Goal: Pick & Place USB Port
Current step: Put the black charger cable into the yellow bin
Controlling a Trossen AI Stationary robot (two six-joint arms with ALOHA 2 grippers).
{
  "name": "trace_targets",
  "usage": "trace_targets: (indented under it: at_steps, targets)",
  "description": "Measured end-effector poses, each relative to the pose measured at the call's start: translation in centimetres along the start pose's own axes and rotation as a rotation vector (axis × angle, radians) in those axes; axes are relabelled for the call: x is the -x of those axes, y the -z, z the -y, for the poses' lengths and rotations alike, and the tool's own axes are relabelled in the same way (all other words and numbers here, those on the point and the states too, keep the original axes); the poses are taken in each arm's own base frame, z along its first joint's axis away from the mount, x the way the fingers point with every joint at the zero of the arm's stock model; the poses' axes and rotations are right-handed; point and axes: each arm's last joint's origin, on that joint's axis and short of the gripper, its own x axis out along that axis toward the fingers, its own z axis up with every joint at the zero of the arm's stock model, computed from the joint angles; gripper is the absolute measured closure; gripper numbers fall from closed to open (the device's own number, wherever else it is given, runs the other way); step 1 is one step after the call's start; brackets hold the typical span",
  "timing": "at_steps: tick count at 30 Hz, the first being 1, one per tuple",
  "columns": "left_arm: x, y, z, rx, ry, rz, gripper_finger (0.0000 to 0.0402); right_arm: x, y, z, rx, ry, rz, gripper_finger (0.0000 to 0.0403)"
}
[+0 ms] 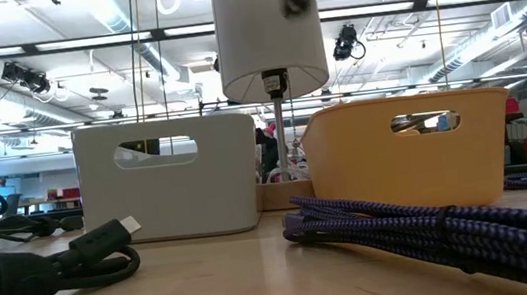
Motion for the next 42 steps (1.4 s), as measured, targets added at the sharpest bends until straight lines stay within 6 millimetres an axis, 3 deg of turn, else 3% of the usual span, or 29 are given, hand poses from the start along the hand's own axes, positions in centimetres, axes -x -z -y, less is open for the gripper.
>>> trace_targets:
  at_steps: [5, 14, 28, 30, 37, 42]
  targets:
    - [0.0, 0.4, 0.0, 0.002, 0.003, -0.043, 0.0212, -0.1, 3.7, 0.3, -0.163, 0.085, -0.238, 0.0359]
    - [0.1, 0.5, 0.3, -0.002, 0.010, -0.057, 0.0212, -1.7, 10.0, 0.7, -0.439, 0.051, -0.387, 0.0359]
    - [0.1, 0.7, 0.3, -0.003, 0.012, -0.071, 0.0212, -3.5, 12.5, 2.1, -0.544, -0.059, -0.438, 0.0358]
    - [0.1, 0.7, 0.3, -0.004, 0.013, -0.074, 0.0212, -3.5, 12.6, 2.2, -0.539, -0.049, -0.445, 0.0332]
    - [0.1, 0.7, 0.3, -0.004, 0.013, -0.074, 0.0212, -3.7, 12.4, 2.4, -0.509, -0.056, -0.431, 0.0168]
    - [0.1, 0.8, 0.3, -0.006, 0.009, -0.082, 0.0212, -3.9, 11.9, 2.3, -0.495, -0.071, -0.379, 0.0112]
